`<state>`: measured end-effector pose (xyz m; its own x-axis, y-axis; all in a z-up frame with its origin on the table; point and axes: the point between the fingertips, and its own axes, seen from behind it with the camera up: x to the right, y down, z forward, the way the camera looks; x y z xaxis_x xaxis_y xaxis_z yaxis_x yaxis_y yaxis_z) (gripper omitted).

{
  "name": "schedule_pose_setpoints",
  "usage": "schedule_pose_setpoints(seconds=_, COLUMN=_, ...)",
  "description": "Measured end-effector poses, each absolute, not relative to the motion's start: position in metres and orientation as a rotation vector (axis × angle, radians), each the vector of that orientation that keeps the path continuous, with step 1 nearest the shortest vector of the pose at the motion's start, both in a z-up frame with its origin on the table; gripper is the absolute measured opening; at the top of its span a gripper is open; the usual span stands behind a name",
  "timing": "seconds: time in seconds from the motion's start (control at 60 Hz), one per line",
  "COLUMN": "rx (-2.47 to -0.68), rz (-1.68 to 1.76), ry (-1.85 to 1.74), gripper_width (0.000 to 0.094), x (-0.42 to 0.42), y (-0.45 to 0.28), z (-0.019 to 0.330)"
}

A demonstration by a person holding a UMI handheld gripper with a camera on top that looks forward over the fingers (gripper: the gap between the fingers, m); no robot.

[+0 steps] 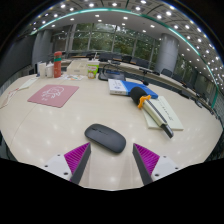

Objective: Arrange mouse

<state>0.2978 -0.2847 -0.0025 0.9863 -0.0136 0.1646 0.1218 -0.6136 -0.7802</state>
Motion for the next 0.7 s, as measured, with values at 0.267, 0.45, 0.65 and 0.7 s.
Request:
schedule_pose_setpoints(seconds=0.267, rx=-2.215, rz=-0.114, ry=-0.100, gripper_width=0.0853, x=0.302, y=-0.239, z=-0.006)
schedule_pose_setpoints(seconds=0.45, rx=-2.216, rz=-0.034, ry=-0.082, gripper_width=0.0788, x=0.299, y=-0.209, z=-0.010)
schedule_pose_setpoints(seconds=0.65, rx=-2.213, rz=0.004, ry=-0.087, gripper_width=0.0466, x=0.291, y=-0.191, z=-0.013)
schedule_pose_setpoints(seconds=0.7, rx=-2.213, rz=0.005, ry=-0.087, gripper_width=0.0441, x=0.290, y=-0.190, z=-0.012)
